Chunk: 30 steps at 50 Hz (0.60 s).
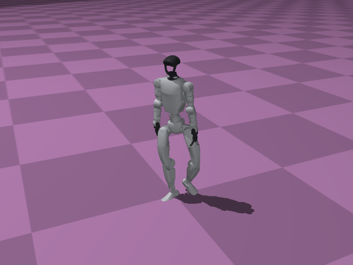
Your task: In place motions
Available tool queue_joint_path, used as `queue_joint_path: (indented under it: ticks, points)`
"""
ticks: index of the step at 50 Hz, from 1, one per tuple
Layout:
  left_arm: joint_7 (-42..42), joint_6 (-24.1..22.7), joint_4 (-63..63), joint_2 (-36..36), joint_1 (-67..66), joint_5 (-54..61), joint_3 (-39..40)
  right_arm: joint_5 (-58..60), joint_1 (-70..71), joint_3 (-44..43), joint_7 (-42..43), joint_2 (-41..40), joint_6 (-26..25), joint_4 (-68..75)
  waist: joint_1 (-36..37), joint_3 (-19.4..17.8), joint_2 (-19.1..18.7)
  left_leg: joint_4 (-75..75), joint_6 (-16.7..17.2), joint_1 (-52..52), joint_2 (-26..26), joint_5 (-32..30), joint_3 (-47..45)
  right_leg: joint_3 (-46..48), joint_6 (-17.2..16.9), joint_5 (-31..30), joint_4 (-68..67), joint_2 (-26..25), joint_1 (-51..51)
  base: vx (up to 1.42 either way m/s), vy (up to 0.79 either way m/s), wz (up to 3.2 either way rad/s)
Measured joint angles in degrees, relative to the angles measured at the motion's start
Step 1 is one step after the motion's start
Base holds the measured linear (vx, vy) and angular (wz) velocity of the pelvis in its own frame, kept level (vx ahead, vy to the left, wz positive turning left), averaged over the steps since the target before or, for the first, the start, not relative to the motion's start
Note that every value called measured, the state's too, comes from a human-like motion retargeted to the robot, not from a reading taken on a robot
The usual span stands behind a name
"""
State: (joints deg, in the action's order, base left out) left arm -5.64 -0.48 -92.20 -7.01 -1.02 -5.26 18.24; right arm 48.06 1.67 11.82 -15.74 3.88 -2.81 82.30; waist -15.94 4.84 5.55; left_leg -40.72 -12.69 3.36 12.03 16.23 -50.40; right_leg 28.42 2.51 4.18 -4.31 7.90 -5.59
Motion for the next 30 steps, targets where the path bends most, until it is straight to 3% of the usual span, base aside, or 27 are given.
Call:
queue_joint_path:
  ticks: [3, 8, 10, 12, 17, 25, 30]
  points:
    - [-0.1, 0.0, -1.3, 1.4, -0.1, 1.3, 0.9, -0.9, 0.7, 0.4, 0.8, 0.3, 0.1, -0.1, 2.6, -1.9, 0.2, 0.2, 2.1, 5.0, -5.2, -1.3, 12.9, -4.1, 0.8, -1.2, 1.1, -1.7, 1.2, -0.02, 0.14, -1.9]
    - [-0.4, 0.1, -0.1, 3.5, -0.2, 1.2, -0.4, -6.4, 0.9, -1.2, 0.6, 1.4, -0.3, 1.5, 7.3, -4.0, -1.9, 16.7, 4.9, 7.1, -15.9, -7.8, 31.2, -10.6, 1.2, -2.3, 1.2, -5.2, 2.1, 0.03, 0.12, -1.78]
    - [-0.5, 0.0, 0.9, 3.9, -0.1, 0.6, -1.0, -7.8, 0.6, -1.7, 0.6, 1.9, -0.9, 2.3, 7.8, -4.5, -3.6, 22.7, 3.2, 6.3, -17.7, -12.2, 36.1, -11.5, 1.3, -2.4, 1.3, -7.1, 2.8, 0.07, 0.06, -1.1]
    - [-0.9, 0.1, 1.9, 4.0, -0.2, -0.1, -1.4, -7.9, 0.0, -1.9, 1.0, 2.2, -1.6, 2.9, 5.9, -3.4, -4.5, 21.6, 3.6, 5.6, -16.8, -8.2, 32.5, -11.8, 1.2, -2.5, 1.3, -7.5, 2.2, 0.05, 0.02, -0.65]
    - [-1.3, 0.3, 4.4, 2.1, 0.9, -2.5, -3.8, -9.5, -1.5, -2.9, 1.8, 2.2, -1.9, 4.0, 2.7, -3.9, -5.5, 24.7, 6.7, 3.4, -15.0, -9.2, 33.3, -10.9, 1.5, -2.4, 1.5, -8.5, 3.0, -0.01, -0.02, -0.01]
    - [-1.5, -0.2, 8.6, 0.8, 1.3, -5.1, -6.2, -10.4, -2.2, -2.3, 1.8, 3.4, -2.6, 5.6, 6.3, -3.7, -6.2, 26.9, 6.1, 3.4, -16.0, -8.9, 33.1, -10.8, 2.5, -2.5, 1.3, -8.0, 2.3, -0.03, 0.06, 0.01]
    - [-1.6, 0.4, 9.1, 1.6, 1.1, -5.0, -5.7, -8.9, -1.6, -1.1, 1.4, 3.1, -3.0, 5.0, 8.7, -4.7, -6.1, 26.7, 5.7, 5.4, -17.7, -10.1, 37.5, -6.7, 3.0, -0.4, 0.4, -6.5, 2.8, -0.1, 0.07, 1.05]
